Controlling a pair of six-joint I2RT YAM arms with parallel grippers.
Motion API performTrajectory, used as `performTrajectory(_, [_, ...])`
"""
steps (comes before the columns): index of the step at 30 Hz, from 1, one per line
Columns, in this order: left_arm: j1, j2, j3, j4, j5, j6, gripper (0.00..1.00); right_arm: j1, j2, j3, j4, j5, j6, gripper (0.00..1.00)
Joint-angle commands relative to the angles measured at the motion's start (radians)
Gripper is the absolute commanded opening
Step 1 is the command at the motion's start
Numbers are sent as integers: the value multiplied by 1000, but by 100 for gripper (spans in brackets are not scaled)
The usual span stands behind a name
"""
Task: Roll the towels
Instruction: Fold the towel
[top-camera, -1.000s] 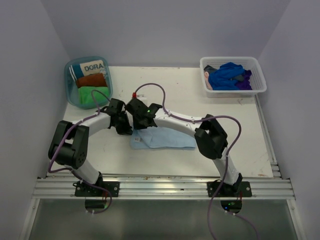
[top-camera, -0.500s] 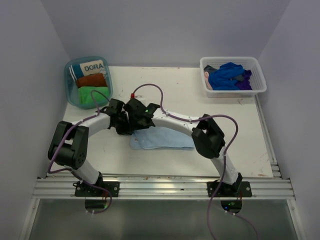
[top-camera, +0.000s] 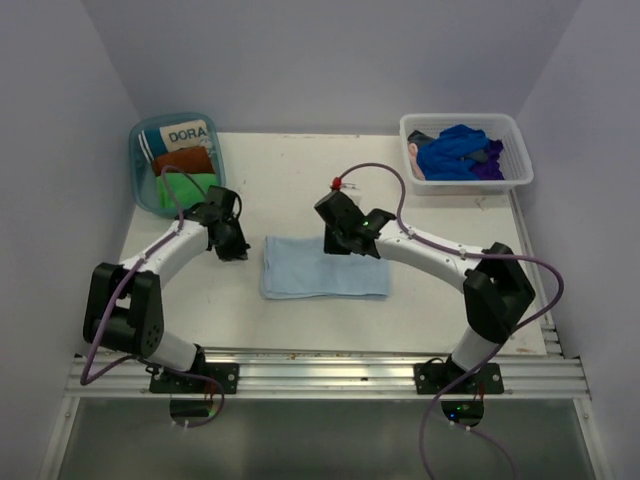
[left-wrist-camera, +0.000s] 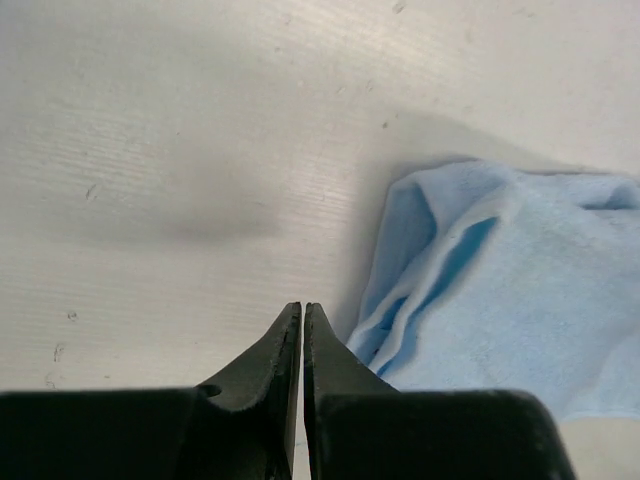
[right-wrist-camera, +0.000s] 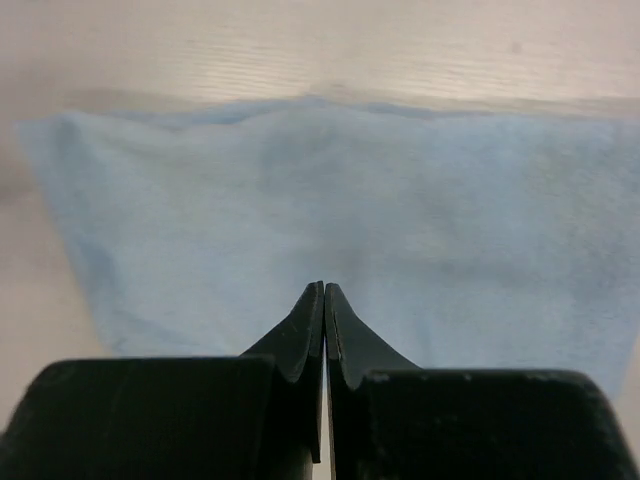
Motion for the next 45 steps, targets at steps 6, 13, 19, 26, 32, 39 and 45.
performTrajectory(6, [-196,-26,125,21,-39,1,9,-162,-110,-225,25,-21,-16,1])
performTrajectory(13, [-155,137,214,71,-39,24,9,-277,-50,-175,-14,-22,-119,2])
performTrajectory(19, [-123,276,269,93,-76,52,9,-351,59,-92,-14,-15,-170,1])
performTrajectory(26, [-115,380,338,78,-80,72,8,-378,197,-56,9,2,-180,0])
performTrajectory(32, [-121,290,362,-6,-126,52,8,-383,119,-133,29,19,-154,0])
performTrajectory(39, [-219,61,317,-123,-197,-2,12,-375,-130,-256,83,-33,-179,2])
performTrajectory(45, [-270,58,168,-50,-41,-23,12,-351,-159,-276,58,-70,-197,2])
